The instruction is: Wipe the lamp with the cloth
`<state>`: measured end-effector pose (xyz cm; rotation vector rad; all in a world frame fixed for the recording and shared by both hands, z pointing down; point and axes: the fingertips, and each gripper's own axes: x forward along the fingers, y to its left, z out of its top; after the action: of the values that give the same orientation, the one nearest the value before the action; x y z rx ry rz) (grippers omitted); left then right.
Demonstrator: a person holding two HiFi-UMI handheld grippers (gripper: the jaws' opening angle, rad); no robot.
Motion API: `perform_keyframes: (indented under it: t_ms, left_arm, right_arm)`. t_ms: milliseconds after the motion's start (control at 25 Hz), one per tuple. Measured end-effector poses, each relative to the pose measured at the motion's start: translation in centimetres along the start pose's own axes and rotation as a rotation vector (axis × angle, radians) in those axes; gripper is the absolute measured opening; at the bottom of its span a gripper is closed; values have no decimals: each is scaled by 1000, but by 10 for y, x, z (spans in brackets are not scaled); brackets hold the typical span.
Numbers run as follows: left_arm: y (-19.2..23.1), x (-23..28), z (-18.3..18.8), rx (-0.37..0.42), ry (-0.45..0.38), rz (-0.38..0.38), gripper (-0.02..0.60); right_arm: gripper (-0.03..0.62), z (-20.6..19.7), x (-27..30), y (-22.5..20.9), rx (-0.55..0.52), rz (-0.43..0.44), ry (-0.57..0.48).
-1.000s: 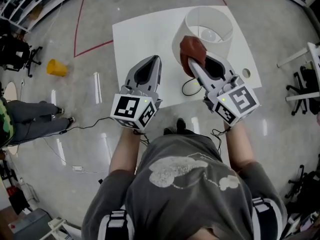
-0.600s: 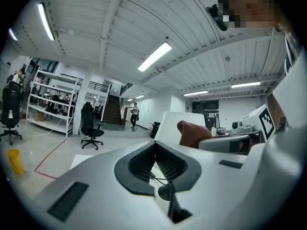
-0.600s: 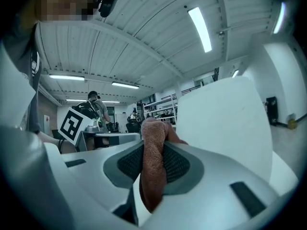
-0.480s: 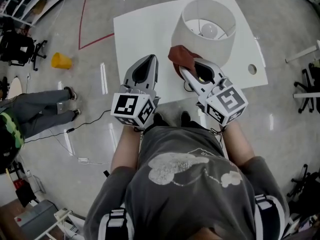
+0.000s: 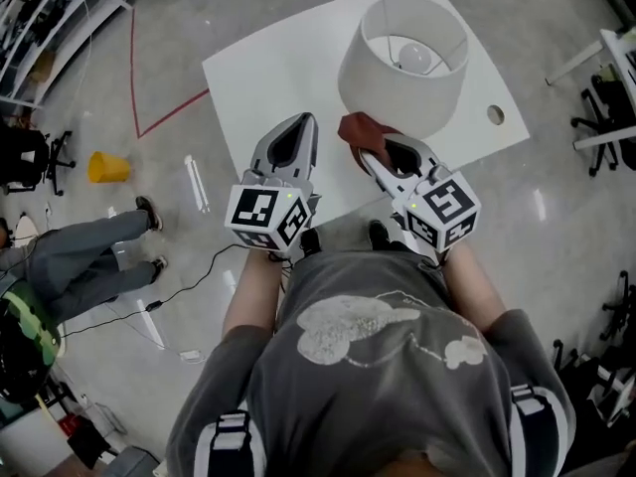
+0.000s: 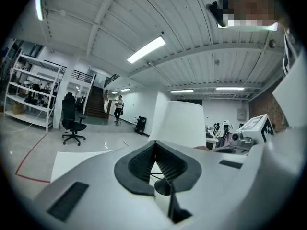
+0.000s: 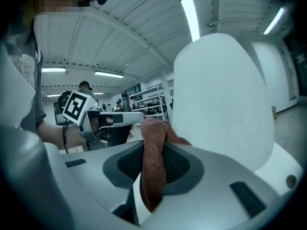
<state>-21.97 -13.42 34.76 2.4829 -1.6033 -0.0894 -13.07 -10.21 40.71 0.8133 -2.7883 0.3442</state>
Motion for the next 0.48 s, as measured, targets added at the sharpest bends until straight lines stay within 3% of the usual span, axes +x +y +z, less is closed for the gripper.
perform_keyframes:
  t_ms: [280, 480]
  left_arm:
    - [21, 8, 1, -26, 8, -103, 8]
    - [36, 6, 16, -30, -20, -176, 8]
  right_arm:
    - [91, 6, 12, 2, 50, -111, -14]
    - [91, 43, 14, 10, 118, -205, -124]
